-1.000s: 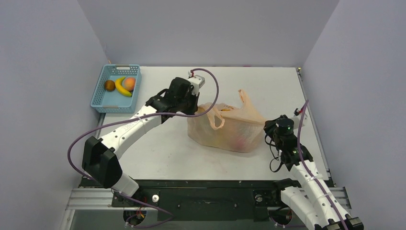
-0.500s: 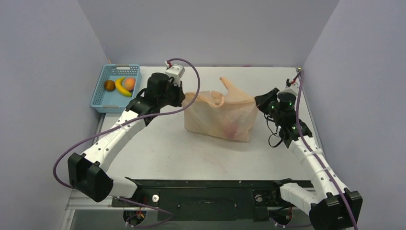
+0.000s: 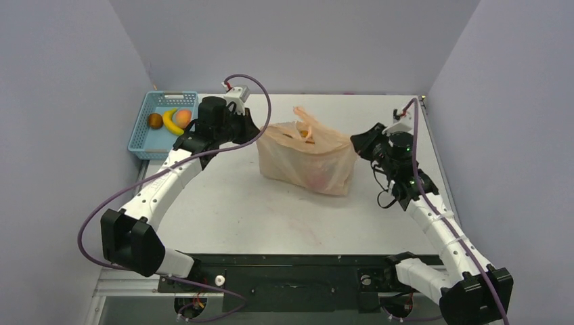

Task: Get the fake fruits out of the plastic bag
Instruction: Untie the plastic bag at the center of the board, then adjust the plastic bag at the center of the board.

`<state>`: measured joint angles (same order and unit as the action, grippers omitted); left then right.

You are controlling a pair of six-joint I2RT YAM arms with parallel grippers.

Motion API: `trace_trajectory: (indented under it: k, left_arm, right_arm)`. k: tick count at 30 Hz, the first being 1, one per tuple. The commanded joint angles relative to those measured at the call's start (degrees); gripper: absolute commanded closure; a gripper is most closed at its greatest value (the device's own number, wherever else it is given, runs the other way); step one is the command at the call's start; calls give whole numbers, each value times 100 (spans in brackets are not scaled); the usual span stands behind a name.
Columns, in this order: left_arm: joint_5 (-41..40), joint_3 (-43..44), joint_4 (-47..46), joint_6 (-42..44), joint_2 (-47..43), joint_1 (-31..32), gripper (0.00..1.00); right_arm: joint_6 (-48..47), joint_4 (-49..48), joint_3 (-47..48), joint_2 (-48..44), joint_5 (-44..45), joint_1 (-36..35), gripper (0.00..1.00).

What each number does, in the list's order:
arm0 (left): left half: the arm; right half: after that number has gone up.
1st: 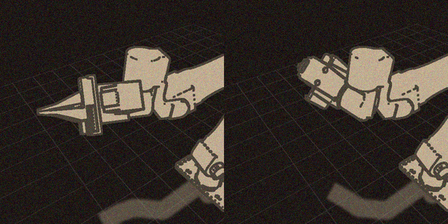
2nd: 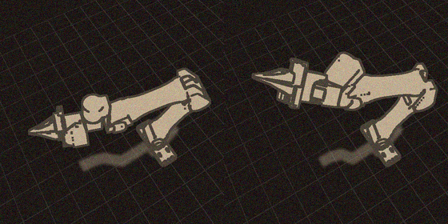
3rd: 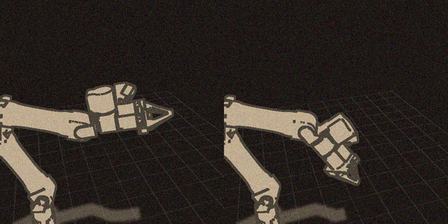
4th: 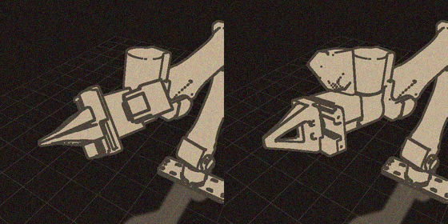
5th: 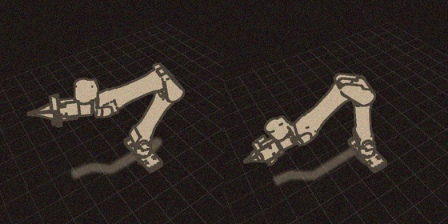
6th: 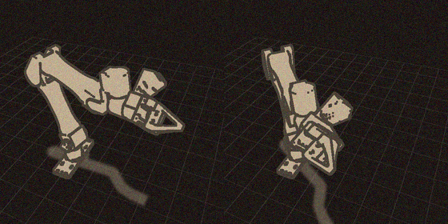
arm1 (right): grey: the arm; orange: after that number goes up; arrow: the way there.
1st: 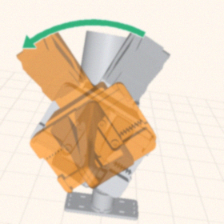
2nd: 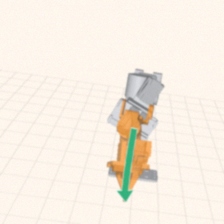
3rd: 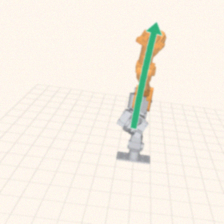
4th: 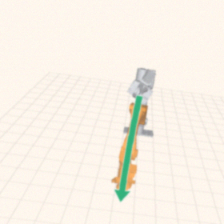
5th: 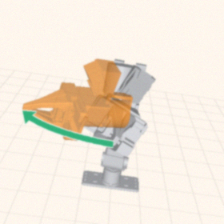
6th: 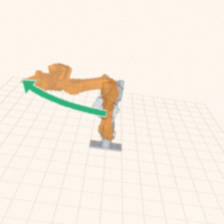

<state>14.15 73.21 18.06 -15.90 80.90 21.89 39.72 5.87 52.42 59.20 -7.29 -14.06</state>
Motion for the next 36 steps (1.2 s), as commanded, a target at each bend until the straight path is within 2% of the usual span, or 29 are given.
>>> trace_trajectory:
  k: [1,2,4,6,7,10,14,17,19,24,27,28,32,36]
  left_arm:
    - [612,69,-74,-16,-50,-17,94]
    - [537,15,-84,18,-170,-7,84]
    - [392,-101,-140,124,-404,11,72]
    - [292,-253,-234,263,-664,44,65]
    - [260,-360,-277,377,-743,83,63]
    - [-54,-517,-352,652,-1064,294,60]
    - [-1023,-652,-238,1313,-1239,1095,56]
    - [-2006,-765,-181,1652,-1350,1573,55]
    - [-2372,-900,-252,1912,-1467,1899,55]
    - [-2455,-1401,-582,2639,-1816,2743,54]
    - [-2522,-1811,-864,3306,-1969,3341,50]
    - [-2799,-2001,-909,3627,-1980,3738,48]
    - [-3641,-2321,-1042,4319,-1790,4603,42]
    - [-4595,-2348,-1325,4557,-1106,4977,40]
  right_arm:
    - [-647,-81,-753,-523,-197,-546,81]
    - [-819,9,-875,-703,-63,-743,78]
    - [-996,378,-954,-954,127,-921,67]
    - [-1114,639,-918,-1151,240,-945,58]
    - [-1168,729,-822,-1184,304,-947,53]
    - [-1444,1094,-537,-1185,316,-964,45]
    - [-1672,1241,-57,-842,230,-1063,29]
    - [-1706,1272,272,-386,274,-1196,27]
    - [-1722,1381,628,-23,311,-1267,27]
    - [-1622,1679,1459,673,420,-1359,27]
    - [-1514,1597,1435,687,433,-1349,27]
    - [-1504,1586,1356,666,488,-1346,27]
    - [-1475,1531,1007,462,640,-1276,27]
    - [-1388,1408,686,236,585,-1105,27]
